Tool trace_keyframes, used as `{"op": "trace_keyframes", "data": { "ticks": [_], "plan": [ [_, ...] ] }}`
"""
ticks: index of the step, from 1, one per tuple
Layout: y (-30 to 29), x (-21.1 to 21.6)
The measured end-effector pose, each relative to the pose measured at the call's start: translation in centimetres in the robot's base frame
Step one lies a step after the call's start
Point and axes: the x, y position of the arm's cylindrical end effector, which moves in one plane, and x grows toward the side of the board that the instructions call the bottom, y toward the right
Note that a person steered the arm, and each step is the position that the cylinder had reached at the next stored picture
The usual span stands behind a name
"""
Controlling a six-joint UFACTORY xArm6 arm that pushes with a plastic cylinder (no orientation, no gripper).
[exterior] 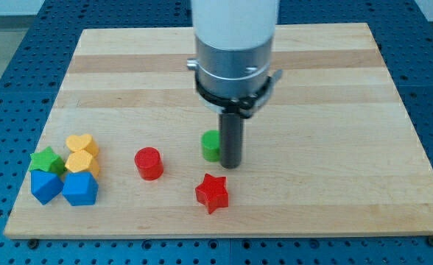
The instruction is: Place the red star at the bottom right of the red circle
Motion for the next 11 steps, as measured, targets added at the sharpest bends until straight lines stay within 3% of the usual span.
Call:
{"op": "trace_keyframes", "data": {
  "ticks": [1,2,4,7,8,10,11],
  "plan": [
    [-3.5,-0.6],
    [2.0,0.7],
    [4.1,10.5],
    [-0.3,5.4],
    [-2.8,5.8],
    [-1.8,10.0],
    [-4.0,9.4]
  ]
}}
